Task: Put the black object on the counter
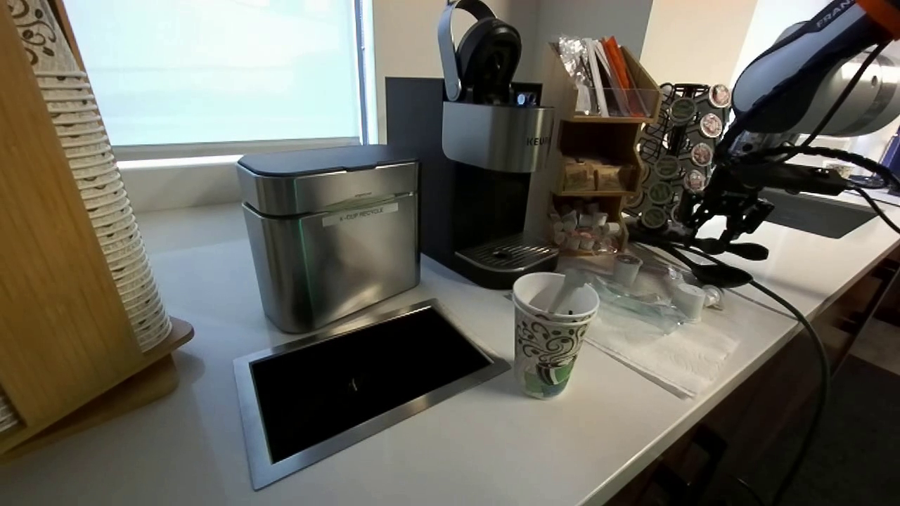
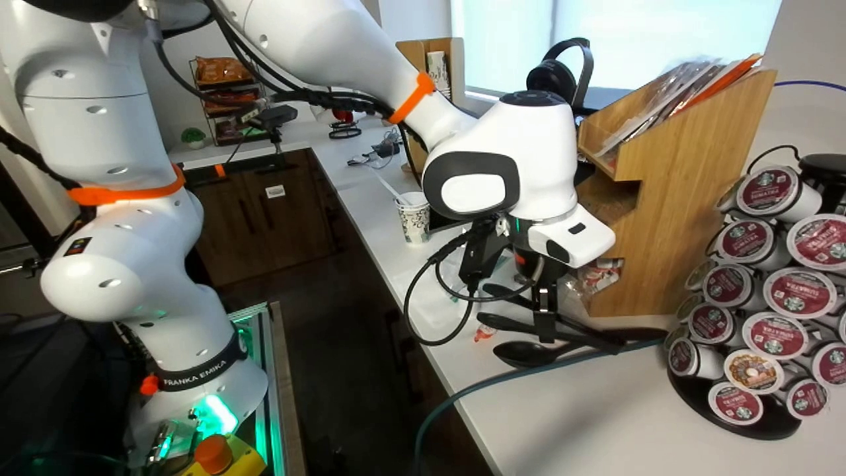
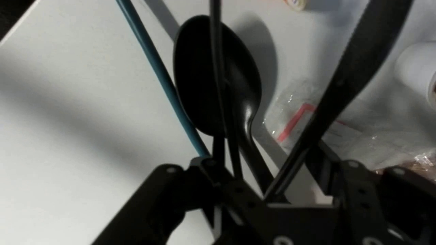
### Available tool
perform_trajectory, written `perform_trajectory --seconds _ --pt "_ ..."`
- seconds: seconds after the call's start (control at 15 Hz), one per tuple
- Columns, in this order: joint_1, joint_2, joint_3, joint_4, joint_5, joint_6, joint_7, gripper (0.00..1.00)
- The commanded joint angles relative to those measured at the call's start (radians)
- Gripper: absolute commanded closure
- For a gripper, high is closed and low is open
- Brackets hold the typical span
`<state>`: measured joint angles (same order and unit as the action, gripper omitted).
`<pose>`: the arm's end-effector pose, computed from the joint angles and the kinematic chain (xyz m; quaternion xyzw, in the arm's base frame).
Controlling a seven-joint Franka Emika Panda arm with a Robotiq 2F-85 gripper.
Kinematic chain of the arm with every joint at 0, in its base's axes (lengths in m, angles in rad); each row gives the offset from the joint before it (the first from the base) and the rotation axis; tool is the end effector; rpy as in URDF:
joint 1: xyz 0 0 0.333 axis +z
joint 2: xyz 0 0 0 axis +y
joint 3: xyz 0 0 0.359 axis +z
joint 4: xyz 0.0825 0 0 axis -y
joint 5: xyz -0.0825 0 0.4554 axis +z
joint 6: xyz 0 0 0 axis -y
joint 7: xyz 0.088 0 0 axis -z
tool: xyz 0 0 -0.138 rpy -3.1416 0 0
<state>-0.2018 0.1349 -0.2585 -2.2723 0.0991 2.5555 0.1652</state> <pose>0.5411 -0.2687 0.2741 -0.9367 0.3414 -0.0780 0.0020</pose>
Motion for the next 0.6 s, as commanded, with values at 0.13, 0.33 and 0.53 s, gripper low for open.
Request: perform_trajectory --seconds 0.13,0.33,0.53 --pt "0.023 -0.065 -0.019 0.007 -0.262 -0.143 0.214 0.0" --pt "0.022 -0.152 0.011 -0.029 -0.292 -0.213 0.214 0.0" --pt "0.028 -0.288 0.052 -0.095 -0.254 -0.237 0.152 0.0"
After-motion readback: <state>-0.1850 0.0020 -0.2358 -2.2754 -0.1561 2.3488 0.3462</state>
